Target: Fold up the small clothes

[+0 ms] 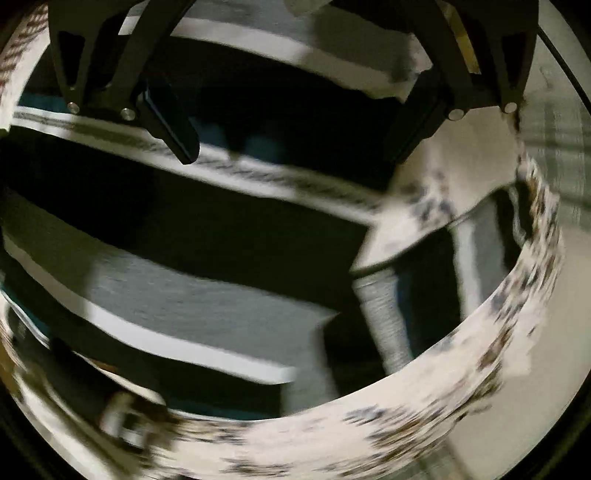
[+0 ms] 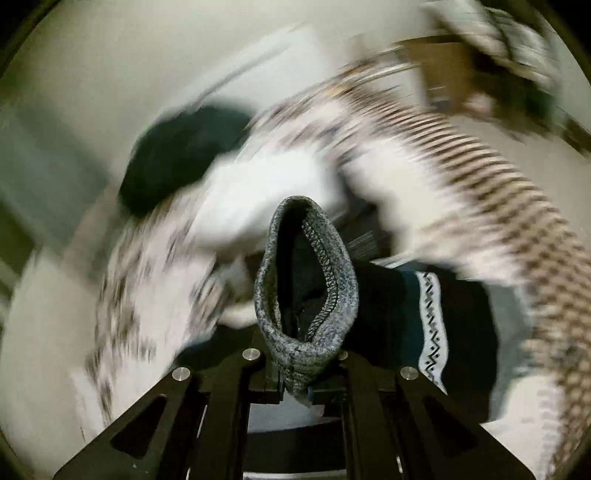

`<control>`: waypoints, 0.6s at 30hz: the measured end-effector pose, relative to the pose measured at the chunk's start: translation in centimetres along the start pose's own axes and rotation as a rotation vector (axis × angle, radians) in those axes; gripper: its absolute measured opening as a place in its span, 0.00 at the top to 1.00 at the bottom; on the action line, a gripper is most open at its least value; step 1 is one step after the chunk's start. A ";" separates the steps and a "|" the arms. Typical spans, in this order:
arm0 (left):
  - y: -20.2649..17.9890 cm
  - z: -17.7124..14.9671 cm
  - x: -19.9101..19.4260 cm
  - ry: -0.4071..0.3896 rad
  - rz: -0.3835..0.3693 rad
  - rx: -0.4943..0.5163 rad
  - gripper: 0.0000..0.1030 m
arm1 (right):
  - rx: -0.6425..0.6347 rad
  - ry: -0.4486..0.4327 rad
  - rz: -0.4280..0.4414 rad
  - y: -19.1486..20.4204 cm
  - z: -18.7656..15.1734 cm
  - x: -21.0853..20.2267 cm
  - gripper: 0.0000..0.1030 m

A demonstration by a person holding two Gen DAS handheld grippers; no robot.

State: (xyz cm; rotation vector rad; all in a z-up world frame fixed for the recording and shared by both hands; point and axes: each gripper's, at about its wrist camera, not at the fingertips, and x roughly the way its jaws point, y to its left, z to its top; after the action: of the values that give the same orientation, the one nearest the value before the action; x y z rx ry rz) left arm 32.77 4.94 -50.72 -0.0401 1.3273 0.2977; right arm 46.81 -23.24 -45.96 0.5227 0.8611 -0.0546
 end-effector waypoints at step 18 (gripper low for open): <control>13.7 -0.8 4.1 0.058 0.038 -0.282 0.00 | -0.450 0.333 -0.079 18.9 -15.6 19.7 0.93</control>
State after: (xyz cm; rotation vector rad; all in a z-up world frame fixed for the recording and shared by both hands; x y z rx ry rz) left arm 29.68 18.71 -52.93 -0.2625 1.3362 0.5174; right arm 53.50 3.59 -60.91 0.0727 1.1793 0.1563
